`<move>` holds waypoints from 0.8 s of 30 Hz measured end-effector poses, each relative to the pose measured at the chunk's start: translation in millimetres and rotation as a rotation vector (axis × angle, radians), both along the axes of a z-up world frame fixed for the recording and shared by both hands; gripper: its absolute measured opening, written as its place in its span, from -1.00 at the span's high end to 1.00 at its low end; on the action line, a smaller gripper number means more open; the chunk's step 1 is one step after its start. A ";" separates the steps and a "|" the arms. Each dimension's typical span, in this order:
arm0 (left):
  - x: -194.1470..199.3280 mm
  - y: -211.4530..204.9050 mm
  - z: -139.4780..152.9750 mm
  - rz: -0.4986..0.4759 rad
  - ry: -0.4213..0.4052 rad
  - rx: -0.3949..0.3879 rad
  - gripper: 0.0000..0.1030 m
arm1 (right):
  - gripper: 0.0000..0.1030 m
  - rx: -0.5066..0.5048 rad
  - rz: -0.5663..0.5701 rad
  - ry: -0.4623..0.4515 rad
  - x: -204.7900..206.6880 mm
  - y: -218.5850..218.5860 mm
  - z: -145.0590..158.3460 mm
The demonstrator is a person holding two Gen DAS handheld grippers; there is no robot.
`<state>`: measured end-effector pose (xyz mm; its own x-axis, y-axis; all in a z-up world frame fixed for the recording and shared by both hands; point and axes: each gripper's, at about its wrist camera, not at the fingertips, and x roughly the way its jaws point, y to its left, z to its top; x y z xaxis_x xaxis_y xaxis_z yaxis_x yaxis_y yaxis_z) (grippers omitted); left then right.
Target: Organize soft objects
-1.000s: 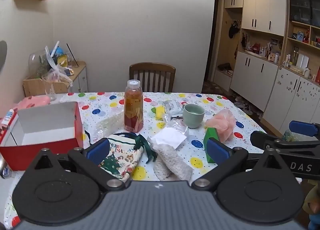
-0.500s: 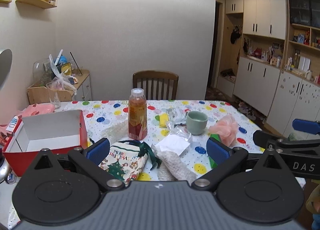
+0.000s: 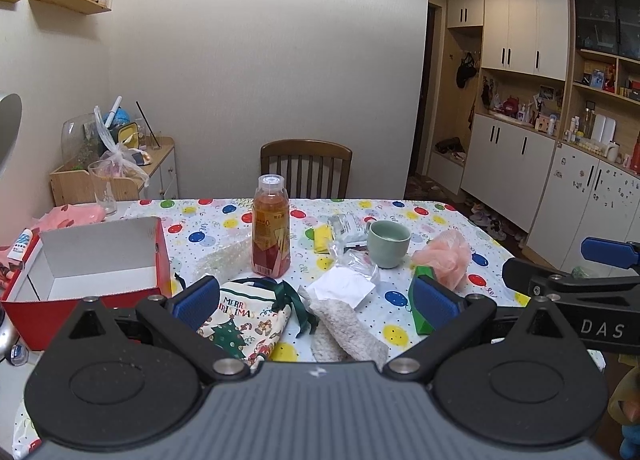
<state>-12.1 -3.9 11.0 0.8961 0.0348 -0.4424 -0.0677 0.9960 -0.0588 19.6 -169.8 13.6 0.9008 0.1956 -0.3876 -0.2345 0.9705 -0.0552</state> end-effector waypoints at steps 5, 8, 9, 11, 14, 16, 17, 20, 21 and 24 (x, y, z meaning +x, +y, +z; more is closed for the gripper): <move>3.0 0.3 -1.7 0.004 0.017 0.005 -1.00 | -0.94 -0.004 -0.003 0.006 0.4 1.2 0.5; 3.6 0.4 -2.8 0.006 0.022 0.009 -1.00 | -0.95 -0.006 -0.003 0.011 1.0 2.1 0.6; 3.7 0.4 -3.3 0.007 0.024 0.011 -1.00 | -0.94 -0.007 -0.003 0.013 1.9 2.7 1.0; 4.3 0.5 -4.0 0.008 0.028 0.014 -1.00 | -0.94 -0.008 -0.003 0.015 2.5 3.5 1.3; 5.8 1.1 -5.0 0.008 0.035 0.013 -1.00 | -0.94 -0.009 -0.002 0.017 3.4 4.5 1.1; 6.2 1.7 -5.6 0.008 0.036 0.015 -1.00 | -0.95 -0.010 -0.003 0.019 3.6 4.9 0.7; 6.4 1.9 -5.7 0.009 0.036 0.017 -1.00 | -0.94 -0.010 -0.003 0.018 3.7 4.3 0.6; 6.9 1.9 -6.1 0.009 0.036 0.017 -1.00 | -0.94 -0.009 -0.002 0.018 3.9 4.4 0.6; 6.6 1.7 -6.1 0.009 0.036 0.018 -1.00 | -0.94 -0.009 -0.002 0.019 3.9 4.4 0.7; 6.8 2.1 -6.0 0.009 0.036 0.016 -1.00 | -0.94 -0.010 -0.002 0.018 4.1 5.0 0.4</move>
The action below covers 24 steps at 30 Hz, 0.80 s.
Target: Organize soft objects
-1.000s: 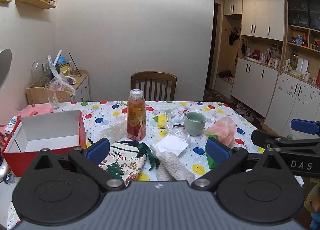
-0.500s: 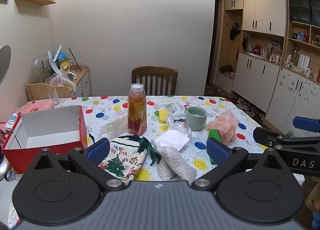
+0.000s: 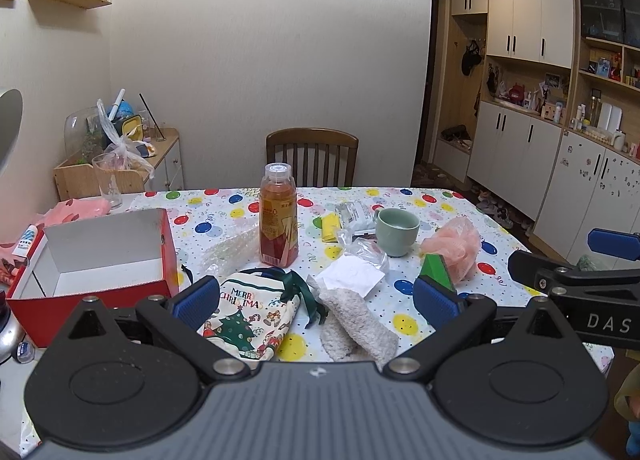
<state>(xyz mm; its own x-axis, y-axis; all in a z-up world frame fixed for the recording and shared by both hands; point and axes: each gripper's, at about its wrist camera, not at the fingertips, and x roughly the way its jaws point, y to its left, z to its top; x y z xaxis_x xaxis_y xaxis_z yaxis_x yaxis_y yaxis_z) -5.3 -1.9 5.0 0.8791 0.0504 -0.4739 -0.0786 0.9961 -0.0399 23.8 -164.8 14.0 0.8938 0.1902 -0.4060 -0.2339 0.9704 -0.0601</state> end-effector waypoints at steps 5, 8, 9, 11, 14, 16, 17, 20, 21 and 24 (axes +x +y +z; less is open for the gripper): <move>-0.1 -0.1 -0.1 0.000 0.000 0.001 -1.00 | -0.95 0.000 -0.001 0.001 0.3 0.2 0.2; -0.2 -0.2 -0.3 0.000 0.001 0.000 -1.00 | -0.95 -0.001 -0.002 0.004 1.0 0.7 0.0; -0.3 -0.4 -0.5 0.000 0.000 0.000 -1.00 | -0.95 -0.001 -0.002 0.003 1.0 0.7 0.0; -0.3 -0.6 -0.5 0.000 0.000 0.000 -1.00 | -0.95 -0.002 -0.002 0.002 1.5 0.9 -0.1; -0.2 -0.3 -0.3 0.000 0.000 0.001 -1.00 | -0.95 -0.002 -0.002 0.002 1.7 1.1 -0.2; 0.0 0.0 -0.3 0.000 0.000 0.001 -1.00 | -0.95 -0.002 -0.002 0.002 1.8 1.1 -0.2; -0.2 -0.1 -0.3 0.000 0.000 0.000 -1.00 | -0.95 -0.002 -0.003 0.003 1.7 1.1 -0.1; -0.2 -0.4 -0.3 0.000 -0.001 0.002 -1.00 | -0.95 -0.002 -0.003 0.002 1.9 1.2 -0.1; -0.2 -0.2 -0.3 0.000 -0.001 0.002 -1.00 | -0.95 -0.002 -0.004 0.002 3.0 2.0 -0.2; 0.7 0.9 -0.4 -0.001 0.000 0.000 -1.00 | -0.95 -0.002 -0.004 0.001 2.8 2.1 -0.2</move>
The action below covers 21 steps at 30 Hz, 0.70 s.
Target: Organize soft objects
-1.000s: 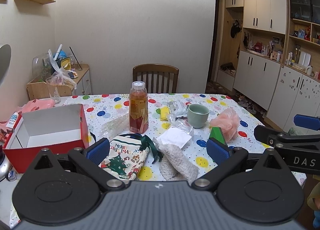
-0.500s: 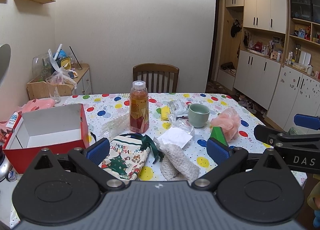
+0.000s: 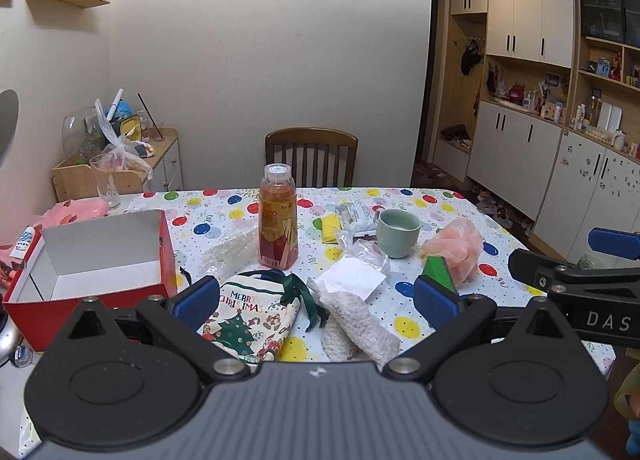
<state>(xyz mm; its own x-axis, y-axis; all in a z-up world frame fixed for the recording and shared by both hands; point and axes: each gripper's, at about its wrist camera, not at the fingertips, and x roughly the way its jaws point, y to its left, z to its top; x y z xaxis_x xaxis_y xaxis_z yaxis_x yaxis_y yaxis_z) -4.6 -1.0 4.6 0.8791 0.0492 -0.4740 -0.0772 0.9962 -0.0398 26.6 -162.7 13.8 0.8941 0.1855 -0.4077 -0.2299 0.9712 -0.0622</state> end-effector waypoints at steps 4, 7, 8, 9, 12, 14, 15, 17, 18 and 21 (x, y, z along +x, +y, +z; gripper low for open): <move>4.9 1.7 -2.1 -0.008 0.016 -0.018 -1.00 | -0.95 0.003 -0.006 0.003 4.5 0.2 -0.3; 12.3 3.6 -4.4 -0.020 0.037 -0.037 -1.00 | -0.94 0.001 -0.009 0.011 8.9 0.3 -2.1; 15.6 3.8 -5.4 -0.030 0.045 -0.045 -1.00 | -0.94 0.001 -0.012 0.013 10.5 0.2 -2.6; 18.5 3.8 -6.6 -0.042 0.052 -0.055 -1.00 | -0.95 0.003 -0.015 0.015 12.2 -0.5 -3.1; 26.0 -0.2 -9.5 -0.077 0.057 -0.077 -1.00 | -0.92 0.007 -0.020 0.032 20.9 -2.4 -5.2; 33.7 -4.4 -11.5 -0.074 0.065 -0.072 -1.00 | -0.92 0.001 -0.015 0.040 26.4 -2.8 -7.7; 38.2 -5.4 -13.1 -0.074 0.074 -0.078 -1.00 | -0.92 -0.004 -0.015 0.040 28.8 -4.0 -9.0; 50.2 -9.1 -17.7 -0.074 0.109 -0.086 -1.00 | -0.92 -0.003 -0.010 0.050 37.2 -7.9 -11.3; 55.9 -11.3 -20.8 -0.076 0.124 -0.091 -1.00 | -0.92 -0.002 -0.009 0.060 42.4 -10.0 -12.7; 72.9 -17.3 -30.0 -0.077 0.165 -0.123 -1.00 | -0.92 0.000 0.001 0.082 59.6 -17.3 -18.8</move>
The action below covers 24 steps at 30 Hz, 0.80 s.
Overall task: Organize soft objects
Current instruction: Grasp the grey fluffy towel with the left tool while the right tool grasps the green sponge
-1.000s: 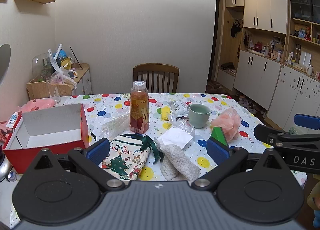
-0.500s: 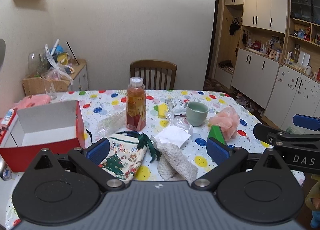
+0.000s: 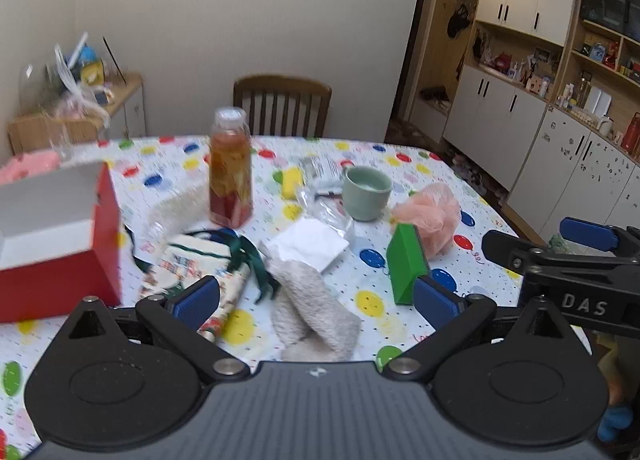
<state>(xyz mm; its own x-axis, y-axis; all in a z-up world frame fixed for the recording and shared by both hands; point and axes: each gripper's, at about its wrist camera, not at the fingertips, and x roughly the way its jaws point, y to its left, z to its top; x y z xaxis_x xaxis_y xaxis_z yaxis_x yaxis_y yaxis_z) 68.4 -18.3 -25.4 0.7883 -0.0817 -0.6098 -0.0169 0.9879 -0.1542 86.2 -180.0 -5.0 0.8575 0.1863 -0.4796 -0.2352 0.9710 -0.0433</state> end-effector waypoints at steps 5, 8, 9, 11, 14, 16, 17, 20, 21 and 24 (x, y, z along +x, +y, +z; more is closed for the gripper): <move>34.3 -13.2 -17.9 0.014 0.072 -0.024 -1.00 | -0.90 -0.058 0.036 0.041 36.9 -7.7 -16.8; 54.6 -18.7 -34.2 0.030 0.098 -0.014 -1.00 | -0.85 -0.083 0.060 0.068 61.7 -11.8 -28.2; 60.2 -19.1 -40.3 0.034 0.108 -0.018 -1.00 | -0.80 -0.087 0.069 0.079 70.2 -13.1 -32.5; 71.3 -21.3 -52.7 0.044 0.131 -0.025 -1.00 | -0.75 -0.100 0.079 0.107 87.3 -14.5 -42.3; 84.7 -28.5 -69.2 0.041 0.146 0.003 -1.00 | -0.66 -0.105 0.108 0.157 109.9 -15.2 -57.8; 92.3 -32.1 -80.4 0.056 0.165 0.023 -1.00 | -0.59 -0.110 0.134 0.200 123.8 -13.5 -68.3; 95.7 -34.6 -85.1 0.059 0.169 0.042 -1.00 | -0.58 -0.116 0.144 0.220 130.8 -11.9 -74.2; 104.5 -37.7 -96.9 0.068 0.186 0.063 -1.00 | -0.52 -0.129 0.162 0.293 149.8 -7.7 -92.6; 106.7 -37.6 -99.8 0.070 0.193 0.061 -0.98 | -0.50 -0.127 0.165 0.318 155.3 -6.7 -97.6; 116.3 -38.2 -110.2 0.063 0.236 0.059 -0.51 | -0.42 -0.131 0.166 0.369 168.7 -4.5 -109.4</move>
<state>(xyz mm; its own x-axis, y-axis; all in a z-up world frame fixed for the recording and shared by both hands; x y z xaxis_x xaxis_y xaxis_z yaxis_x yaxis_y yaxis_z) 184.7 -56.4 -135.6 0.6259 0.0045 -0.7799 -0.1076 0.9909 -0.0807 254.9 -184.5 -114.3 0.5873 0.2244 -0.7776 -0.4107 0.9105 -0.0474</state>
